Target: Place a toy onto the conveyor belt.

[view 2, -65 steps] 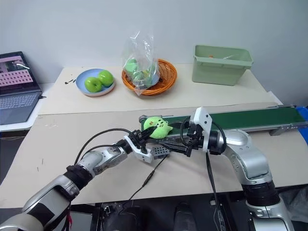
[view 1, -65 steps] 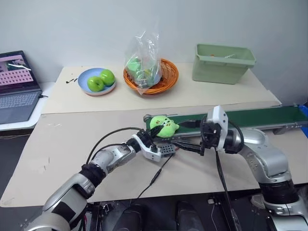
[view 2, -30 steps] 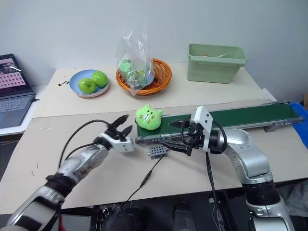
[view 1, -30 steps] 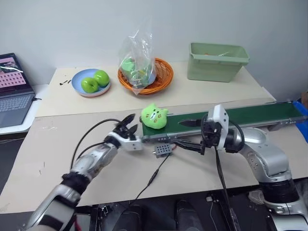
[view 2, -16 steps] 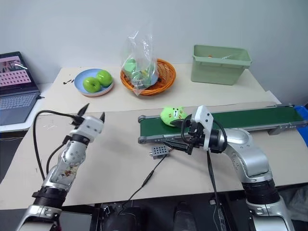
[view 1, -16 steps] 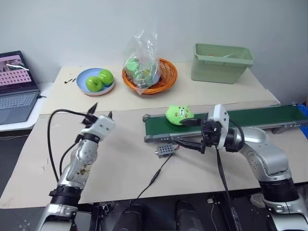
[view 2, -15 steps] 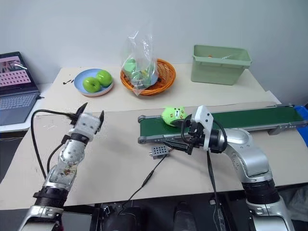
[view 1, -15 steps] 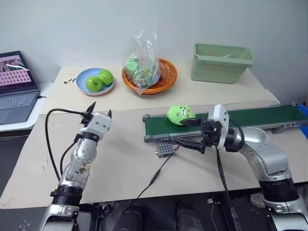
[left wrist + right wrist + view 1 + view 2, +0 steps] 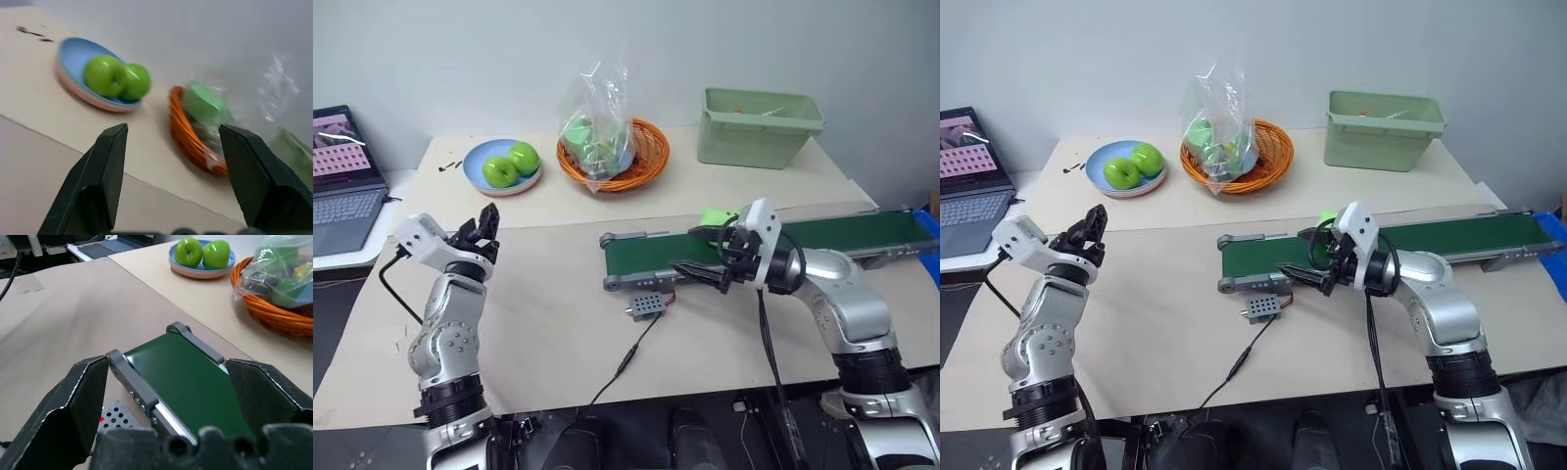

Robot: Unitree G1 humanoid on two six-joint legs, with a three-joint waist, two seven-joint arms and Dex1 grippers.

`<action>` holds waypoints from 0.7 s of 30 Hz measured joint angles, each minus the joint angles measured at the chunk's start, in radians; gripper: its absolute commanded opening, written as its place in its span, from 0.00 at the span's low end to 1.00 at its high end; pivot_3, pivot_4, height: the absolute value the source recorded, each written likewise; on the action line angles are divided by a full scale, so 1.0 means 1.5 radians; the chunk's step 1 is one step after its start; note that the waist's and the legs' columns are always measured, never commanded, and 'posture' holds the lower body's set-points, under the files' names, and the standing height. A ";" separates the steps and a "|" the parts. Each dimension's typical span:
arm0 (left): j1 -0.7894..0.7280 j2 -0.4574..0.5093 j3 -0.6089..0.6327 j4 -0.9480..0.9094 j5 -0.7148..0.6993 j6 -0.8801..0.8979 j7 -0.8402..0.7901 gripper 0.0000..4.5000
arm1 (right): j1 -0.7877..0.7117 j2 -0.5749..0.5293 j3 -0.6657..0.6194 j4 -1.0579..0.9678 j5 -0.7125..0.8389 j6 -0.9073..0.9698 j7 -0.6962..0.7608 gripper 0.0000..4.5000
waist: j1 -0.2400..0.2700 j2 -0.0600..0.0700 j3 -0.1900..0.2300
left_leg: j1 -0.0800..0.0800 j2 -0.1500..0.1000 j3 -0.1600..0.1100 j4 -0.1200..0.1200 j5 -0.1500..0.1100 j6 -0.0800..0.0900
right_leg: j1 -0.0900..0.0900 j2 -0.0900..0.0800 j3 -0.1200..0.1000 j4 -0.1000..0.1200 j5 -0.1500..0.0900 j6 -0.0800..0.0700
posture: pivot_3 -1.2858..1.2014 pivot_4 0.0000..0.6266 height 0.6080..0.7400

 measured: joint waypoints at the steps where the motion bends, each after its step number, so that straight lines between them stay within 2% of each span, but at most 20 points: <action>1: 0.026 0.035 -0.023 -0.029 -0.025 0.029 -0.054 0.70 | -0.001 0.000 0.000 0.001 -0.001 -0.001 -0.001 1.00 | -0.001 0.000 0.000 | 0.000 0.000 0.000 0.000 0.000 0.000 | 0.000 0.000 0.000 0.000 0.000 0.000 | 0.52 0.24 1.00; 2: 0.063 0.080 -0.056 -0.073 -0.052 0.063 -0.131 0.70 | -0.001 -0.001 -0.001 0.003 -0.001 -0.001 -0.001 1.00 | -0.002 0.000 0.000 | 0.000 0.000 0.001 -0.001 0.000 0.000 | 0.000 0.000 0.001 0.000 0.000 0.000 | 0.52 0.24 1.00; 4: 0.098 0.129 -0.097 -0.118 -0.065 0.088 -0.220 0.70 | -0.001 -0.001 -0.001 0.004 -0.001 -0.001 -0.003 1.00 | -0.003 0.000 0.000 | 0.001 0.001 0.001 -0.001 0.000 0.000 | 0.000 0.001 0.001 0.000 0.000 0.000 | 0.52 0.24 1.00; 8: 0.109 0.189 -0.122 -0.117 -0.063 0.102 -0.313 0.70 | -0.001 0.000 -0.001 0.004 -0.002 -0.001 -0.004 1.00 | -0.002 0.000 0.000 | 0.002 0.004 0.001 -0.001 0.000 -0.001 | 0.001 0.005 0.001 0.000 0.001 -0.002 | 0.52 0.24 1.00; 21: 0.091 0.183 -0.153 -0.102 -0.055 0.101 -0.364 0.70 | 0.000 -0.001 -0.001 0.003 -0.002 -0.001 -0.009 1.00 | -0.002 0.000 0.000 | 0.002 0.005 0.001 -0.001 -0.001 -0.002 | 0.000 0.006 0.002 -0.001 0.001 -0.003 | 0.52 0.24 1.00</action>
